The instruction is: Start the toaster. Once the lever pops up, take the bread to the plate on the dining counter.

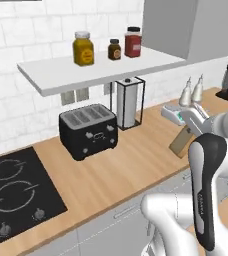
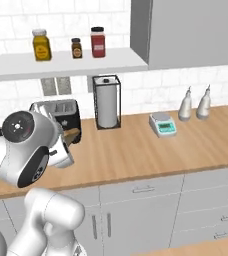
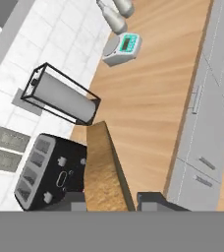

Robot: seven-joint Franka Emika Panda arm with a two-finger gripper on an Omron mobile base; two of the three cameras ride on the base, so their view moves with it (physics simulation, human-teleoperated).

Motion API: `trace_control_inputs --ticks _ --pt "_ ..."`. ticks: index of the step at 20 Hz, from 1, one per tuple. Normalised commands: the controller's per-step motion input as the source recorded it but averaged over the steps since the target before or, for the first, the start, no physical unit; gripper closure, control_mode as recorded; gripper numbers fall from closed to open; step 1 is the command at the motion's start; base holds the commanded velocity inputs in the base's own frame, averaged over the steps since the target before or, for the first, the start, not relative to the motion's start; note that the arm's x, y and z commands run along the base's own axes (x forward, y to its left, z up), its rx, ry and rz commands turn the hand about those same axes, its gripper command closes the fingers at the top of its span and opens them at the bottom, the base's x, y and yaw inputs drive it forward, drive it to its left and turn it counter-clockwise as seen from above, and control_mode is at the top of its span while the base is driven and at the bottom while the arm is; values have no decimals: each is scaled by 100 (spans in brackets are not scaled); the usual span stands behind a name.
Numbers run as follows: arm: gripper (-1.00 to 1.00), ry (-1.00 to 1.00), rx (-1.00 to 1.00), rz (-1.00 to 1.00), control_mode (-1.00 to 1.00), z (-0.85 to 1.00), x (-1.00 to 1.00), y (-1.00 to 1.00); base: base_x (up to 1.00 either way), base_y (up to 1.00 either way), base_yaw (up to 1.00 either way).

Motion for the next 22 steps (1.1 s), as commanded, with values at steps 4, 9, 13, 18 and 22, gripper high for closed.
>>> trace_control_inputs --ticks 4,9,13,18,22 --pt "100 0 0 0 100 0 0 0 -19 -13 -72" --pt "100 0 0 0 100 0 0 0 -12 -15 -72" --pt "100 0 0 0 100 0 0 0 -1 -10 -73" --pt "100 0 0 0 100 0 0 0 0 -7 -74" --pt "100 0 0 0 100 0 0 0 0 -6 -75"
